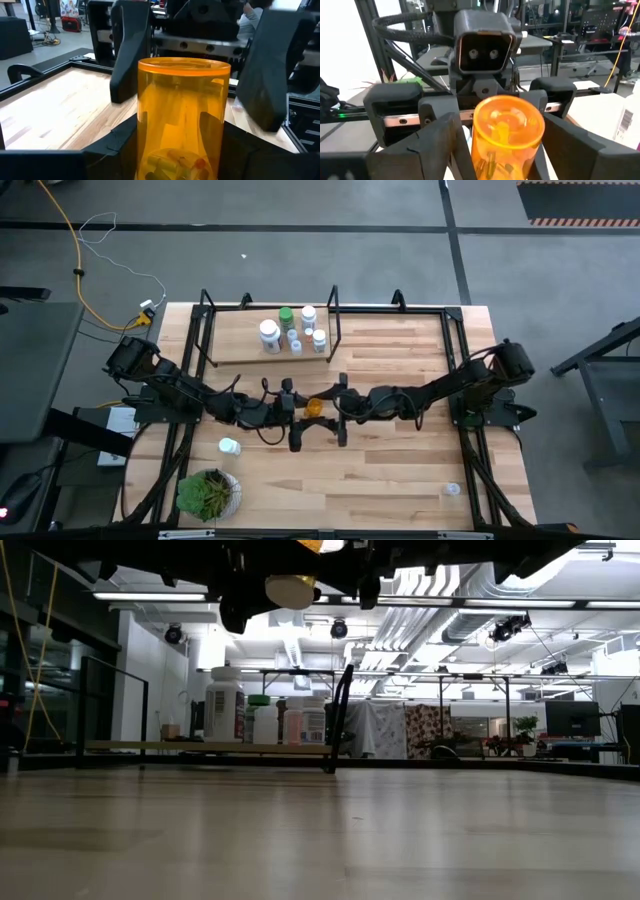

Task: Pick and place medicine bottles onto shelf by color
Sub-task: Put the orange pill bottle on the shelf

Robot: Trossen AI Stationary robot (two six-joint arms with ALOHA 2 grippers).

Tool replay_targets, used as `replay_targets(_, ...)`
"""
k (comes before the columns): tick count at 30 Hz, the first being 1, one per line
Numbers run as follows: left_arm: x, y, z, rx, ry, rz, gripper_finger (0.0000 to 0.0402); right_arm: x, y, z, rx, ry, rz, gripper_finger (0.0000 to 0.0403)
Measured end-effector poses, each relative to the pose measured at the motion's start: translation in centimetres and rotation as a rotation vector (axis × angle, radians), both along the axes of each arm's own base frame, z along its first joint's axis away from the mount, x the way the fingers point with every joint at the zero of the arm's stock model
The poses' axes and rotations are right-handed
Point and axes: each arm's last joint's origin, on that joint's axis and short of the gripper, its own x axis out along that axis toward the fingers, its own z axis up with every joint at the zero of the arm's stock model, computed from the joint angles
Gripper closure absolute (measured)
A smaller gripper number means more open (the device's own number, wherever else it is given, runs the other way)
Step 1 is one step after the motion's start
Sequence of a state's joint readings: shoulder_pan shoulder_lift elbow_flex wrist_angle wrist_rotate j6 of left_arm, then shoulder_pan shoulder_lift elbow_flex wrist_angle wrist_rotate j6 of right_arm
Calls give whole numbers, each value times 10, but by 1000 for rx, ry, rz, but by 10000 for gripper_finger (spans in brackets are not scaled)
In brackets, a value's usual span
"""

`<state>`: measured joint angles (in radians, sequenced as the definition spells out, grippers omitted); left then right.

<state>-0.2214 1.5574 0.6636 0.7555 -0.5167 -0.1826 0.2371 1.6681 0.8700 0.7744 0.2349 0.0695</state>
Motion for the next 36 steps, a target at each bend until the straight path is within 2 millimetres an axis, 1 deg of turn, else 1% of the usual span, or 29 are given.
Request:
replay_targets(5, 0, 0, 0, 3, 4, -1, 222, -5, -1, 10, -22, -10, 1, 128)
replay_targets(9, -1, 0, -3, 8, 31, -5, 222, -10, -2, 14, -34, 36, 3, 128)
replay_targets(13, -6, 0, -2, -2, 120, -50, 222, -17, -2, 16, -51, 107, 9, 128)
replay_targets(15, -10, 0, 1, -14, 208, -66, 222, -21, -3, 17, -61, 147, 13, 128)
replay_targets(20, -14, 1, 21, -18, 442, -129, 222, -26, -3, 14, -48, 233, 55, 128)
replay_targets(24, -10, 7, 41, -51, 602, -189, 222, -27, -3, 6, -62, 297, 54, 128)
replay_targets(27, -7, 13, 48, -51, 706, -188, 222, -26, -4, 3, -68, 303, 30, 128)
replay_targets(30, -1, 19, 58, -26, 733, -181, 222, -23, -4, 2, -90, 281, 7, 128)
replay_targets(36, 5, 26, 61, 40, 762, -220, 222, -16, -3, -5, -140, 257, -8, 128)
